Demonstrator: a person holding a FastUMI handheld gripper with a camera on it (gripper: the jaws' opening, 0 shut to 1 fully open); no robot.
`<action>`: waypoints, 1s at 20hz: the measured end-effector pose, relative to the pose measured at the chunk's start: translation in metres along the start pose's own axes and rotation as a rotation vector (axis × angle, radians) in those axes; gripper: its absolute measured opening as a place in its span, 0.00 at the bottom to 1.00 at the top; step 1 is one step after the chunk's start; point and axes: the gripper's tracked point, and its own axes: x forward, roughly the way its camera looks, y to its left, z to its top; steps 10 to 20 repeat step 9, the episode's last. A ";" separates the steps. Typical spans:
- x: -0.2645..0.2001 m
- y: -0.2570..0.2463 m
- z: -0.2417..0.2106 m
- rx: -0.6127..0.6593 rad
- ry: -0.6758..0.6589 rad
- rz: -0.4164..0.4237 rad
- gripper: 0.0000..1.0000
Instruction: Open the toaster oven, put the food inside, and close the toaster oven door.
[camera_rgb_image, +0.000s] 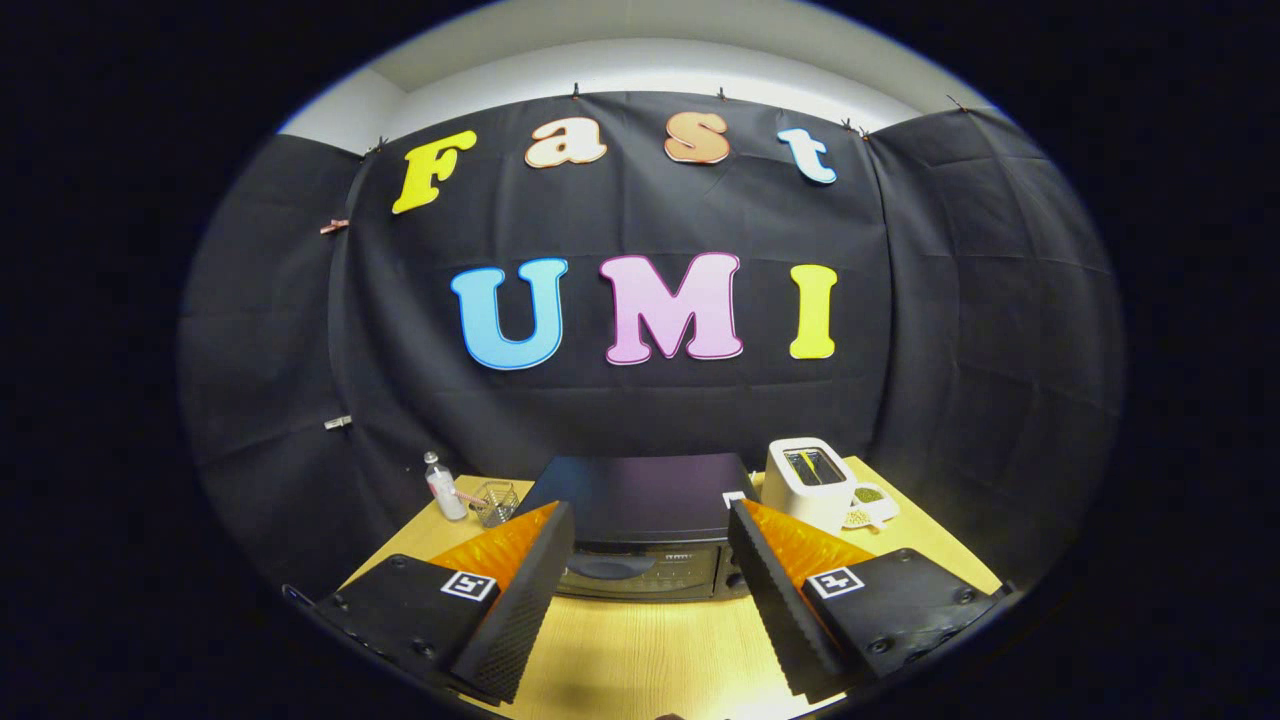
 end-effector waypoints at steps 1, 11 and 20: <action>-0.001 -0.003 0.004 0.004 -0.009 -0.002 0.97; -0.004 -0.020 0.013 -0.018 -0.028 -0.010 0.96; -0.004 -0.020 0.013 -0.018 -0.028 -0.010 0.96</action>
